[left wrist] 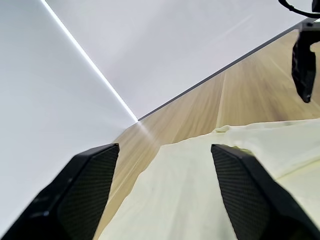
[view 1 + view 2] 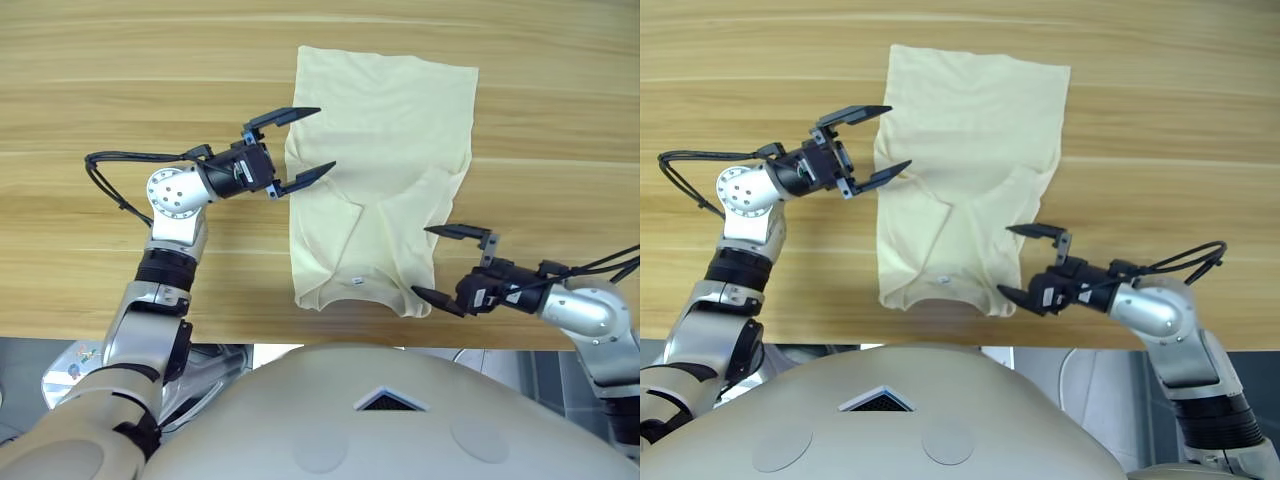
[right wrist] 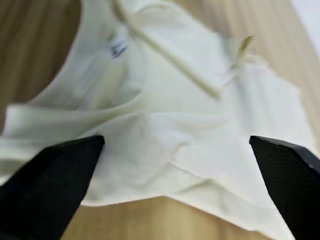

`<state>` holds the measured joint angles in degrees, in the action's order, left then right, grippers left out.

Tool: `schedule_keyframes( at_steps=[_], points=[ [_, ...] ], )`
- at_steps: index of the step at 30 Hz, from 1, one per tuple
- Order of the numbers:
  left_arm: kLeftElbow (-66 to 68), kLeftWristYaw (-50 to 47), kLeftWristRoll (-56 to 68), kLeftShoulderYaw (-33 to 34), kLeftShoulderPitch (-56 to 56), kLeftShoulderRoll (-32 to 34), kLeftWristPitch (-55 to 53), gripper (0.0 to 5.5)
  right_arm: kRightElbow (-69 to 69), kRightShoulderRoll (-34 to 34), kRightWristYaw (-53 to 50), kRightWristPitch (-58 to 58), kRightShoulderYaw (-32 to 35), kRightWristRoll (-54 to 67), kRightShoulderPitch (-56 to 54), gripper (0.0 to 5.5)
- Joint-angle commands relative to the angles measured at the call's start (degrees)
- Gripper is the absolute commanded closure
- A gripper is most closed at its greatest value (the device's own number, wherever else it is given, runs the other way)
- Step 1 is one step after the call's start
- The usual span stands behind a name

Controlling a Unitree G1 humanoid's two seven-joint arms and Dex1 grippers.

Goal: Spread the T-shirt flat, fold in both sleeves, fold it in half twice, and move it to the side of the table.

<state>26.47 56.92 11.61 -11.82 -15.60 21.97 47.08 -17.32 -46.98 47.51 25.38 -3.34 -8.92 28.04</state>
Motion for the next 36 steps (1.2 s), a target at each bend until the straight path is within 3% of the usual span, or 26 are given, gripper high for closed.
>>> schedule_keyframes(
  at_steps=[1,8,15,22,25,27,29,33,36],
  points=[
    [-0.03,0.25,0.25,0.18,-0.04,0.38,-0.46,2.06,2.87,-1.30,0.66,-0.22,-2.54,-2.57,-0.81,0.12],
    [-0.05,0.30,0.19,-0.02,-0.01,0.28,-0.54,2.06,2.26,-2.48,-0.07,0.46,-2.38,-0.23,-0.70,0.12],
    [-0.62,1.60,1.36,0.00,0.00,0.93,-1.52,2.06,-1.06,-3.91,-1.08,0.45,4.03,4.61,-0.94,0.12],
    [-0.95,2.91,4.63,1.46,-1.08,1.31,-2.98,1.89,-4.39,-0.96,-4.97,-0.64,9.60,11.58,-5.44,0.10],
    [-3.65,7.41,4.74,1.21,0.12,6.65,-5.93,1.48,0.49,-3.80,-4.67,-0.11,13.67,7.89,-4.01,0.10],
    [-6.26,11.24,2.32,0.72,1.24,12.68,-7.32,1.20,4.53,-6.55,-3.14,1.68,19.84,5.43,1.53,0.10],
    [-9.88,15.10,2.37,0.58,3.31,18.06,-9.58,1.20,5.61,-7.30,-1.93,3.28,23.83,4.54,6.46,0.10],
    [-15.90,19.16,2.74,0.95,10.87,25.57,-11.34,1.20,4.55,-7.65,1.39,6.79,24.43,4.00,14.41,0.10],
    [-18.68,21.01,0.91,-0.58,16.21,28.41,-10.11,1.20,5.80,-6.24,1.76,9.08,20.04,1.88,16.10,0.10]
  ],
)
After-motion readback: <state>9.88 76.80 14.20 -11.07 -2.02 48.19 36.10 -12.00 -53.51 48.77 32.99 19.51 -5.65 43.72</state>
